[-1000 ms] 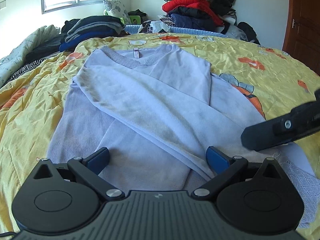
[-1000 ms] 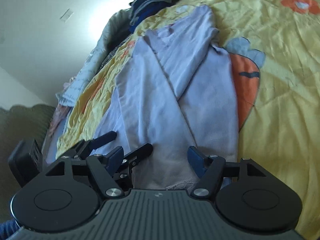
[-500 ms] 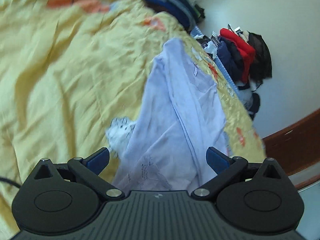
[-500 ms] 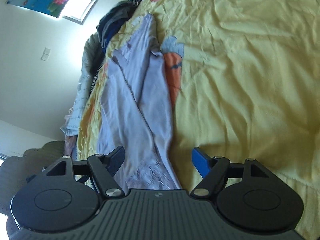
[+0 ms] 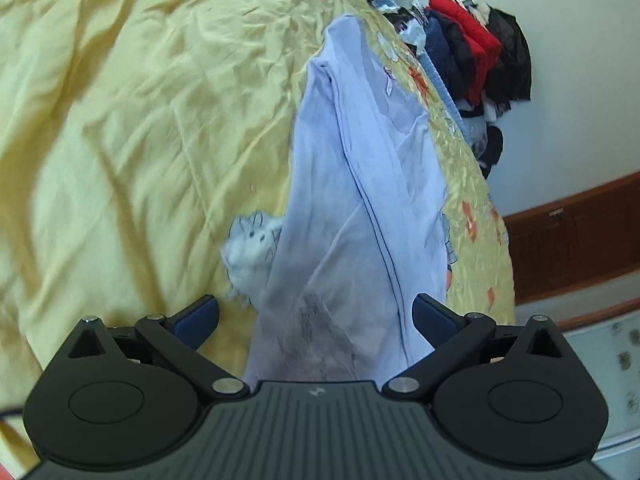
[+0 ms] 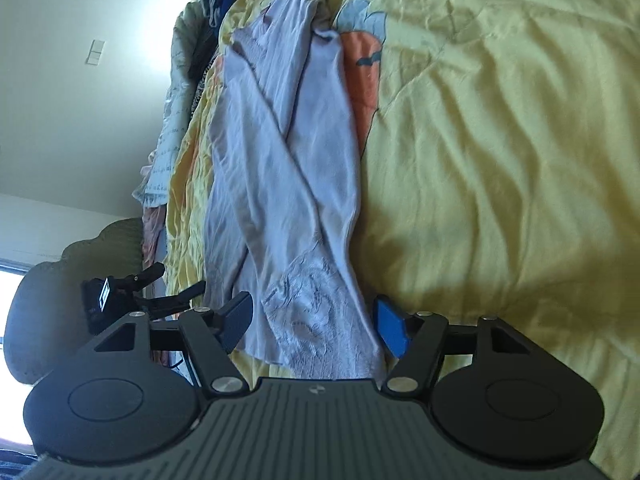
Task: Fold small clothes
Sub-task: 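Move both tools to the lace-trimmed hem of the lavender top, then close the left tool on the lace hem while the right tool grasps beside it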
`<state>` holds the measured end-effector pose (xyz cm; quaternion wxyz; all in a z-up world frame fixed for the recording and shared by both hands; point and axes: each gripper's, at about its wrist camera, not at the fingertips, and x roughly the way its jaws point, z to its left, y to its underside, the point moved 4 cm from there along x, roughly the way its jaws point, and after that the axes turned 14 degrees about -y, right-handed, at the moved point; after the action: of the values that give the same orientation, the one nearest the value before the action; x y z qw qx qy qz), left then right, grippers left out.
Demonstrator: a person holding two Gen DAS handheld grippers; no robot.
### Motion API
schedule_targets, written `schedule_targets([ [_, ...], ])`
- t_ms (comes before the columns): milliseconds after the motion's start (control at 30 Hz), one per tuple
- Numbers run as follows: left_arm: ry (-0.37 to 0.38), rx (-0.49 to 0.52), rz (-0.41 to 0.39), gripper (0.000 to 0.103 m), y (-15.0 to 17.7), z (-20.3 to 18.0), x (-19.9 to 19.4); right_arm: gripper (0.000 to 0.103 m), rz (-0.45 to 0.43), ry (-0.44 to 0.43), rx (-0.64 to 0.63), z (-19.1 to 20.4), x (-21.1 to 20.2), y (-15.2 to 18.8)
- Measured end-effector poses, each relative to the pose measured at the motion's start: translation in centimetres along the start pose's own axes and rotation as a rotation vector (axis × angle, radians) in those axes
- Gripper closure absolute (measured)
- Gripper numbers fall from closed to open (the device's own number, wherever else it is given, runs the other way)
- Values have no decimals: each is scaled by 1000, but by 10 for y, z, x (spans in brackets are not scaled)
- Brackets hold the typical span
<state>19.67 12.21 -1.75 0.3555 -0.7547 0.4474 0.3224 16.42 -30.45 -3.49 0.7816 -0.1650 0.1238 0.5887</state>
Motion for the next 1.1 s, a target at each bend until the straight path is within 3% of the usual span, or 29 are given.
schedule_targets([
  [100, 95, 36, 85, 0, -4, -6, 17, 33, 7, -26, 37, -7, -2, -4],
  [300, 245, 27, 167, 0, 2, -8, 29, 32, -1, -75, 88, -15, -5, -5],
  [533, 235, 112, 212, 0, 35, -14, 20, 31, 80, -98, 87, -11, 2, 11],
  [600, 208, 104, 182, 11, 36, -14, 20, 31, 68, -104, 95, -11, 3, 11],
  [667, 148, 85, 171, 60, 34, -9, 23, 31, 42, -124, 128, -12, 1, 8],
  [700, 125, 76, 179, 68, 32, -7, 26, 32, 18, -139, 156, -15, -1, 7],
  [800, 126, 55, 194, 68, 29, -2, 25, 34, -36, -144, 190, -20, -7, 2],
  [933, 110, 86, 191, 68, 29, -5, 24, 39, 8, -110, 174, -19, 1, 6],
  [1000, 104, 97, 189, 68, 28, -7, 24, 49, 31, -90, 160, -17, 8, 9],
  [1100, 99, 107, 188, 67, 29, -10, 25, 82, 58, -52, 169, -22, 15, 13],
])
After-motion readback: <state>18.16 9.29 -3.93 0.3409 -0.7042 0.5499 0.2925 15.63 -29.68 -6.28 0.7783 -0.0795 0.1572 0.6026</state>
